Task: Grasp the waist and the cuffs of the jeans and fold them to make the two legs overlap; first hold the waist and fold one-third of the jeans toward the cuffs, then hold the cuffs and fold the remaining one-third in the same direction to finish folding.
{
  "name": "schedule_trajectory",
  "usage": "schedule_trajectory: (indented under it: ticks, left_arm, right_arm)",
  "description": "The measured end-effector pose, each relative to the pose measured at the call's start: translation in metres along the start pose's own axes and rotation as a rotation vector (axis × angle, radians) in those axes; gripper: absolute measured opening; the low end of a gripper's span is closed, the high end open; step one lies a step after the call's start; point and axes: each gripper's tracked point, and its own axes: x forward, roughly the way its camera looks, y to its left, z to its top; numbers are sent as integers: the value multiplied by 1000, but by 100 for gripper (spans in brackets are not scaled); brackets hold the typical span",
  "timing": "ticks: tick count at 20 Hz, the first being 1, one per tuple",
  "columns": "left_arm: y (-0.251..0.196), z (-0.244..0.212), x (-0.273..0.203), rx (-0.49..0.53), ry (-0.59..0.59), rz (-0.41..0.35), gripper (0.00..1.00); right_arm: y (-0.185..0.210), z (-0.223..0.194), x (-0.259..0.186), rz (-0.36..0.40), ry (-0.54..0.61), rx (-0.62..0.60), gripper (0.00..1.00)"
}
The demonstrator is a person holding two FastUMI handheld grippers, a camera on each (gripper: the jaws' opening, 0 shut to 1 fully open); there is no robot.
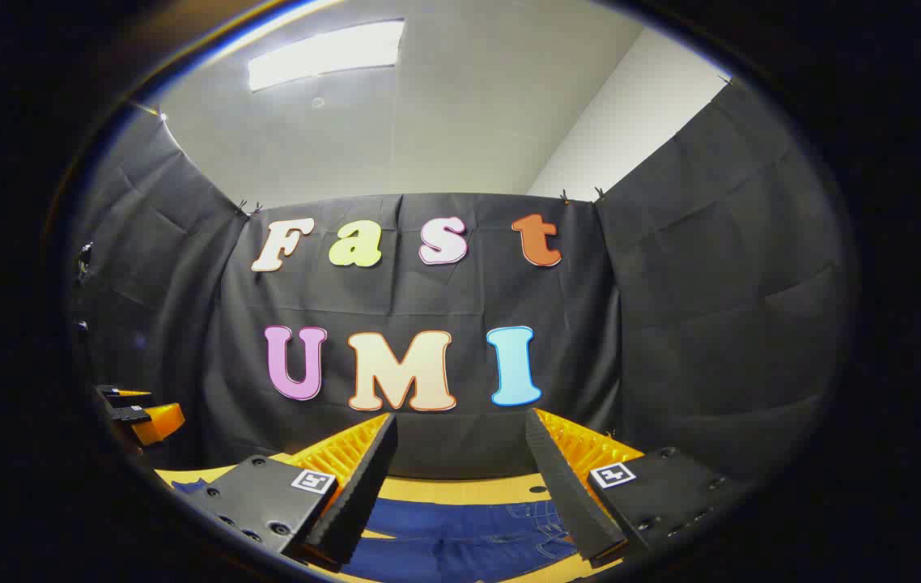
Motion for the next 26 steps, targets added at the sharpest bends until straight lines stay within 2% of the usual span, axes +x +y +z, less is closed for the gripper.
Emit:
schedule_trajectory:
  ticks: [2,7,8,16,19,26]
  left_arm:
    - [3,-1,1,10,3,5,94]
    - [14,-7,4,-7,17,24,94]
    - [15,-6,3,-8,16,26,94]
    - [35,-29,4,28,65,34,94]
    - [38,-47,4,100,107,-15,95]
    - [80,-121,-10,398,252,-132,95]
  right_arm:
    - [1,-3,1,4,4,-5,100]
    - [7,-6,11,14,9,-3,96]
    - [8,-6,14,15,9,-3,98]
    - [24,-21,18,24,30,-8,96]
    - [29,-29,17,22,40,-22,98]
    - [36,-63,7,-22,72,-17,96]
